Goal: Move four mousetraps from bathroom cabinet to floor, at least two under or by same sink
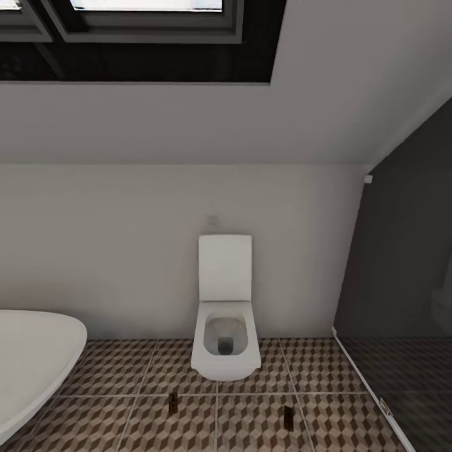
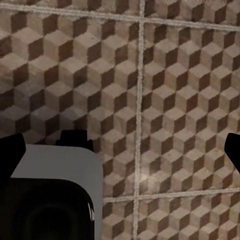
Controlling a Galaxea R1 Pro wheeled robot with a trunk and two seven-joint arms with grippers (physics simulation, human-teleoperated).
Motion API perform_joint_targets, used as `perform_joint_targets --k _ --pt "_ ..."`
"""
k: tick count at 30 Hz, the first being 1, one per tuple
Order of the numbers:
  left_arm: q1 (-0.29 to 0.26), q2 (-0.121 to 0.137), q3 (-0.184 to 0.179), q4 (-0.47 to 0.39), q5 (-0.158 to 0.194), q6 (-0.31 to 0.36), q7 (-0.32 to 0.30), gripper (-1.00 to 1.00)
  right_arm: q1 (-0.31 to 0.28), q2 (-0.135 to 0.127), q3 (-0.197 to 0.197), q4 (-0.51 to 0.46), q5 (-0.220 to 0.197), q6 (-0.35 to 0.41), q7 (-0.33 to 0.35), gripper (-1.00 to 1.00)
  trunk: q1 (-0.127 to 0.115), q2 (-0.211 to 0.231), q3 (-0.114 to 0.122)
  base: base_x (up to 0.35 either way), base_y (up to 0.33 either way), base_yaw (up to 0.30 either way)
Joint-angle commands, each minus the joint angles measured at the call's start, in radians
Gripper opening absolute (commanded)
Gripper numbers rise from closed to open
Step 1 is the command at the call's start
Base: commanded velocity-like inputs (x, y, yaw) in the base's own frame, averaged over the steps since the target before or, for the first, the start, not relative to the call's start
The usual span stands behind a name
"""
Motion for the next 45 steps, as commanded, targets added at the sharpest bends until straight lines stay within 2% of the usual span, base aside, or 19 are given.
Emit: perform_joint_targets --k 1,20,45 --pt "-0.001 0.001 -0.008 0.0 0.009 -0.003 0.002 1.0 -0.001 0.0 0.008 0.002 -0.001 -0.004 -0.003 1.0 0.0 -0.001 -0.001 0.0 0.0 0.0" --pt "-0.001 -0.007 -0.006 -0.001 0.006 -0.003 0.002 1.0 -0.001 0.0 0.009 0.001 -0.001 -0.004 -0.003 1.0 0.0 -0.001 -0.001 0.0 0.0 0.0" --pt "-0.001 -0.005 -0.011 -0.001 0.006 -0.003 0.002 1.0 -0.001 0.0 0.009 0.001 0.0 -0.004 -0.003 1.0 0.0 -0.001 -0.001 0.0 0.0 0.0"
